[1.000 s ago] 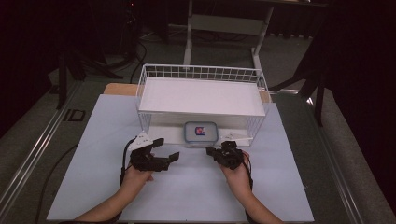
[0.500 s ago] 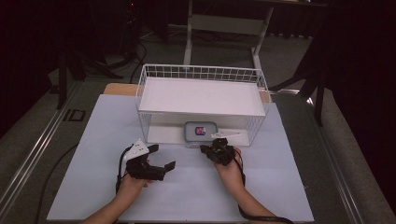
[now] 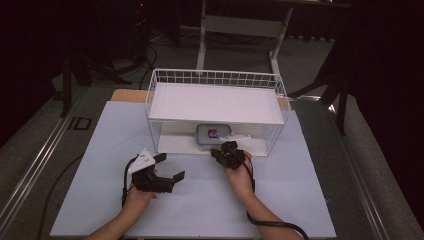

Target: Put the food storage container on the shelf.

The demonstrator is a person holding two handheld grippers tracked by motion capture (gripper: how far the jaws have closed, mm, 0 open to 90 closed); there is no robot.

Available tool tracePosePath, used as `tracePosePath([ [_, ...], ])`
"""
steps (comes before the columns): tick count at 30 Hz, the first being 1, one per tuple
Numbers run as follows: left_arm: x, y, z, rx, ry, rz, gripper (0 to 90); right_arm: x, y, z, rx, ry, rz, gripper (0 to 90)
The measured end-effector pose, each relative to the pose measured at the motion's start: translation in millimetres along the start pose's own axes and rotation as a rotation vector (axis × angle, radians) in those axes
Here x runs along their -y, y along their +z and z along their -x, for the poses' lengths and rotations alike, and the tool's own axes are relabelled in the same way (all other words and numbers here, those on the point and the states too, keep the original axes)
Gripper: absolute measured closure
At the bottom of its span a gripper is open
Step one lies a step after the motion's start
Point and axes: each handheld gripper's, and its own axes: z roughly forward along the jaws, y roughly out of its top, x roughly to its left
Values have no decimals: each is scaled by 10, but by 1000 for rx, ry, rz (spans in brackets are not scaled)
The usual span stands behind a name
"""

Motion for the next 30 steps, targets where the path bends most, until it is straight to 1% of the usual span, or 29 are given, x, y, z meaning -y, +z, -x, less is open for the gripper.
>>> tracePosePath([
  [5, 4, 16, 17, 3, 11, -4, 21, -40, 38, 37, 4, 12, 3, 900],
  [7, 4, 19, 17, 3, 11, -9, 20, -59, 52, 56, 6, 6, 12, 900],
  [9, 9, 20, 15, 7, 5, -5, 20, -76, 65, 61, 3, 15, 11, 900],
  [10, 11, 24, 20, 7, 3, -8, 20, -84, 73, 63, 9, 1, 14, 900],
  [12, 11, 25, 26, 4, 9, -10, 20, -94, 80, 59, 11, 1, 11, 900],
  [13, 10, 25, 30, 5, 13, -9, 21, -114, 100, 63, 9, 8, 14, 900],
  [15, 6, 27, 37, 4, 17, -10, 20, -138, 121, 67, 14, 2, 22, 900],
  [16, 6, 27, 40, 4, 15, -9, 20, -150, 125, 64, 21, 10, 23, 900],
  [17, 6, 27, 40, 4, 15, -9, 21, -150, 125, 64, 21, 10, 23, 900],
  [18, 2, 26, 49, 9, 12, -7, 21, -175, 138, 62, 17, 22, 30, 900],
  [19, 0, 26, 62, 7, 20, -3, 21, -183, 145, 60, 22, 15, 30, 900],
  [21, -1, 27, 75, 12, 21, -1, 21, -196, 156, 62, 18, 31, 18, 900],
  [22, 0, 29, 79, 16, 21, -3, 21, -202, 156, 57, 14, 54, 9, 900],
  [23, 1, 32, 83, 15, 23, -2, 21, -209, 174, 82, 18, 28, 24, 900],
  [24, 1, 32, 83, 15, 23, -2, 21, -215, 181, 86, 21, 24, 25, 900],
  [26, 1, 33, 88, 15, 25, -4, 21, -218, 189, 91, 18, 29, 31, 900],
  [27, 1, 31, 94, 16, 28, -1, 21, -229, 212, 104, 18, 43, 34, 900],
  [28, 1, 31, 94, 16, 28, -1, 21, -232, 218, 110, 22, 46, 36, 900],
  [29, -2, 26, 101, 19, 28, 0, 21, -237, 212, 89, 18, 85, 19, 900],
  [30, -3, 23, 103, 19, 31, 3, 21, -243, 221, 96, 13, 75, 32, 900],
])
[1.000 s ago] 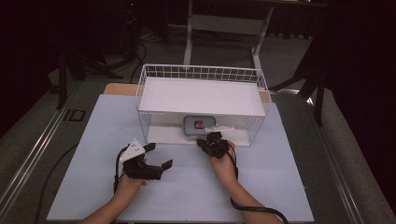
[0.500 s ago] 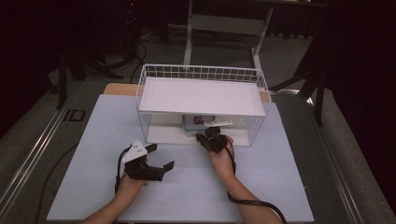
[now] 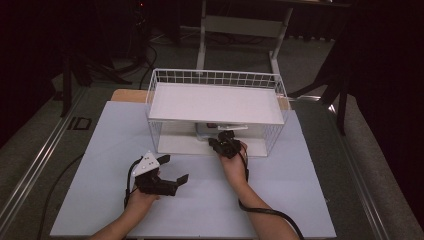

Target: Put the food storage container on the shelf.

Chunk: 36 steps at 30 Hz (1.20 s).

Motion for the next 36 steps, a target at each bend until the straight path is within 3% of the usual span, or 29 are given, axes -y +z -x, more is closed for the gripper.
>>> tracePosePath([
  [4, -1, 1, 0, -2, 3, -3, 21, -33, 25, -11, 16, -32, 11, 900],
  [10, -3, 8, 11, -4, 16, -5, 21, -40, 13, -15, 10, 4, 0, 900],
  [13, -6, 11, 14, -8, 27, -9, 20, -16, -38, -21, 2, -40, 19, 900],
  [14, -3, 17, 13, -11, 31, -13, 21, -6, -64, -27, -1, -45, 19, 898],
  [15, -1, 21, 14, -12, 34, -13, 21, 7, -101, -57, -9, -17, 5, 894],
  [16, 0, 25, 18, -14, 34, -14, 21, 17, -117, -44, -6, -45, 27, 889],
  [21, 0, 32, 31, -19, 41, -15, 21, 87, -269, -54, -29, -68, 55, 832],
  [26, 0, 34, 34, -21, 48, -14, 21, 169, -388, -90, -40, -84, 44, 783],
  [28, -6, 33, 39, -26, 54, -13, 21, 206, -456, -93, -54, -95, 47, 736],
  [30, -19, 29, 44, -31, 65, -4, 21, 244, -552, -85, -76, -89, 67, 617],
  [31, -19, 29, 44, -31, 65, -4, 20, 244, -552, -85, -76, -89, 67, 617],
  [32, -29, 30, 44, -41, 83, -1, 20, 275, -624, -84, -91, -101, 96, 517],
  [33, -29, 30, 44, -41, 83, -1, 20, 275, -624, -84, -91, -101, 96, 517],
  [34, -35, 34, 43, -39, 87, -5, 20, 282, -644, -84, -98, -106, 102, 465],
  [35, -43, 37, 43, -27, 83, -2, 20, 309, -706, -94, -89, -103, 120, 328],
  [36, -50, 35, 45, -21, 83, 0, 20, 319, -728, -93, -108, -101, 121, 269],
])
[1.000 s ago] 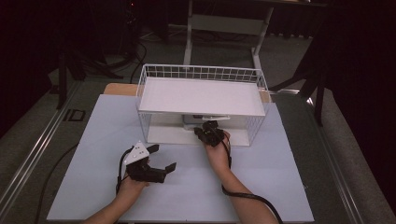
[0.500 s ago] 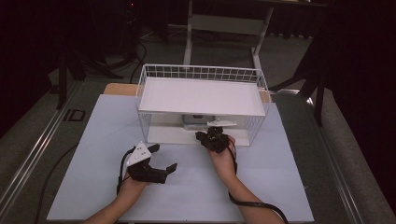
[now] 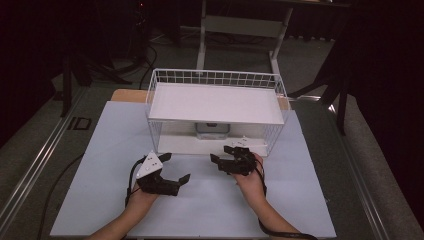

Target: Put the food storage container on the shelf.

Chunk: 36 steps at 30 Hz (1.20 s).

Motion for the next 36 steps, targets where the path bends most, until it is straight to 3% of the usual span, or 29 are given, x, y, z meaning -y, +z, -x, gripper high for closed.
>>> tracePosePath([
  [3, -22, -2, 12, 7, -4, 2, 20, 17, -99, -10, -39, 15, 38, 195],
  [6, -88, -11, 1, 38, -6, 13, 20, 24, -170, -21, -31, -7, 41, 145],
  [8, -106, -26, -29, 36, -26, 32, 20, 34, -219, -20, -24, -18, 40, 146],
  [10, -114, -25, -54, 38, -36, 16, 20, 54, -277, -13, -19, -15, 46, 146],
  [16, -114, -70, -77, 45, -28, 2, 20, 95, -426, 5, -1, -36, 48, 146],
  [19, -123, -119, -85, 47, -21, 7, 20, 108, -490, 31, -31, -53, 52, 145],
  [27, -93, -264, -126, 38, -33, 3, 20, 182, -589, 80, -21, -22, 33, 148],
  [36, 12, -465, -196, 12, -51, -25, 20, 303, -755, 83, -6, -30, 15, 148],
])
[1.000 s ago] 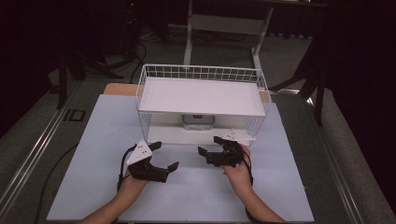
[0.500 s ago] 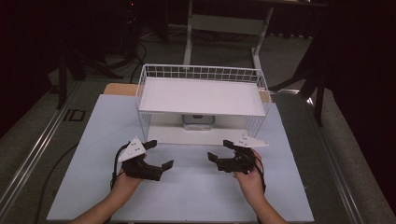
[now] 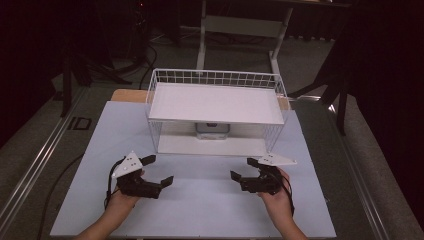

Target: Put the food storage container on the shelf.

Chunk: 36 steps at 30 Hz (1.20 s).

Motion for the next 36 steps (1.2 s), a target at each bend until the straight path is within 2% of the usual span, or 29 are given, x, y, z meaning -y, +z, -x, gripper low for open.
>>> tracePosePath([
  [3, 19, -30, -11, -9, -5, -9, 20, 17, -44, 6, 2, 3, 0, 148],
  [7, 55, -82, -48, -28, -7, -23, 20, 63, -171, 34, 32, -12, 3, 148],
  [11, 87, -97, -90, -44, -11, -20, 20, 104, -256, 88, 42, 6, 10, 150],
  [14, 120, -89, -102, -50, 3, -22, 20, 145, -302, 109, 58, -4, 18, 151],
  [16, 141, -80, -106, -42, 7, -26, 20, 176, -313, 129, 44, 4, 14, 150],
  [20, 158, -71, -101, -27, 7, -24, 20, 251, -301, 159, 47, -5, 11, 151],
  [22, 160, -67, -91, -25, 22, -24, 20, 260, -295, 167, 44, -4, 9, 152],
  [23, 161, -66, -89, -24, 27, -22, 20, 264, -288, 185, 20, -6, 20, 152],
  [28, 162, -60, -81, -9, 41, -3, 20, 275, -304, 230, 22, -42, 36, 155],
  [30, 146, -65, -83, -10, 55, -1, 20, 286, -305, 242, 42, -60, 29, 155],
  [31, 146, -65, -83, -10, 55, -1, 20, 286, -305, 242, 42, -60, 29, 155],
  [32, 130, -81, -85, -25, 83, 4, 21, 298, -303, 274, 44, -58, 32, 155],
  [36, 130, -111, -118, -34, 81, 17, 21, 306, -307, 309, 27, -25, 39, 155],
])
